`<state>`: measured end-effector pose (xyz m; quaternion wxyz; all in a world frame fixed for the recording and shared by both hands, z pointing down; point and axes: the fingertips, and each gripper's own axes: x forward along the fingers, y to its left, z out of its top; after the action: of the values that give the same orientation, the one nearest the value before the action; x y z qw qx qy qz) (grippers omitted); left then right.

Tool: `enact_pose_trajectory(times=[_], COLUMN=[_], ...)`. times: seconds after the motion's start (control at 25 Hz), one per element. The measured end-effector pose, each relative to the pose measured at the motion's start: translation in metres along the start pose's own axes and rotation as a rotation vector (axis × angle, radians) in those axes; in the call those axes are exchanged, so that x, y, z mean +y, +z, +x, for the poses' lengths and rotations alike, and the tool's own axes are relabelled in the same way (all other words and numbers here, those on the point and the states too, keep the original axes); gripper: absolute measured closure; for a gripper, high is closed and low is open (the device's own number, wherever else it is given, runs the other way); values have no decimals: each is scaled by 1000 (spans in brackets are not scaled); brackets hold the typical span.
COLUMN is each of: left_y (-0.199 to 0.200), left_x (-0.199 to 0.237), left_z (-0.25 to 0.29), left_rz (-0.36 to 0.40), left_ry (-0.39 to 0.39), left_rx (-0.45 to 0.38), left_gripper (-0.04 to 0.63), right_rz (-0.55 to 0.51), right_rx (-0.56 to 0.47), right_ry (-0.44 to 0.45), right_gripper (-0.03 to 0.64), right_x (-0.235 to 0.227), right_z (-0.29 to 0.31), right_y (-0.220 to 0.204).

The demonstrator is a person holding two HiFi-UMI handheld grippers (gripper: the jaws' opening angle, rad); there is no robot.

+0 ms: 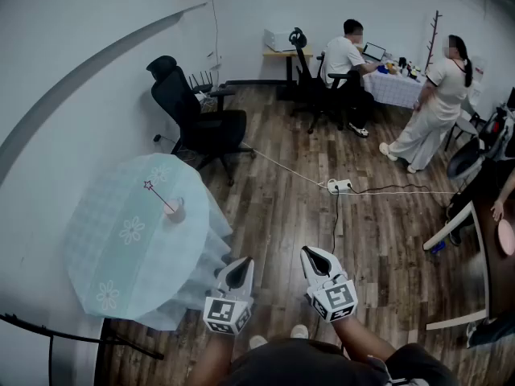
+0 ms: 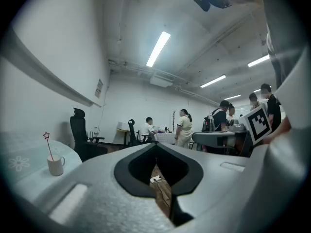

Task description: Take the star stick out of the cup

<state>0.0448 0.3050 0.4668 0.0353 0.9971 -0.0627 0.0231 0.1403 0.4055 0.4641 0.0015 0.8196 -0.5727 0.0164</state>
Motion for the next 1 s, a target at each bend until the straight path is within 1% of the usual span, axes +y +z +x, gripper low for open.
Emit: enact_pose_trajectory(times=[0.16, 0.36, 0.52, 0.64, 0.8, 1.0], left_y=[-3, -8, -16, -18, -23, -27], left_x=[16, 46, 72, 90, 115, 143], left_z=[-10, -39, -64, -77, -81, -67], left_rz=[-12, -31, -3, -1, -24, -33], left_ry=[9, 36, 58, 81, 121, 183], left_rx=[-4, -3, 2, 1, 2, 12], left_gripper=[589, 589, 589, 589, 589, 589], right_rz=[-12, -16, 0, 8, 10, 18], right_rx=[3, 11, -6, -7, 10, 9], right_ry=[18, 40, 61, 78, 122, 188], right_gripper=[614, 614, 614, 614, 614, 614], right_x=[16, 51, 84, 103, 116, 116], right_z=[13, 31, 46, 57, 79, 122], right_y=[-1, -2, -4, -6, -10, -11])
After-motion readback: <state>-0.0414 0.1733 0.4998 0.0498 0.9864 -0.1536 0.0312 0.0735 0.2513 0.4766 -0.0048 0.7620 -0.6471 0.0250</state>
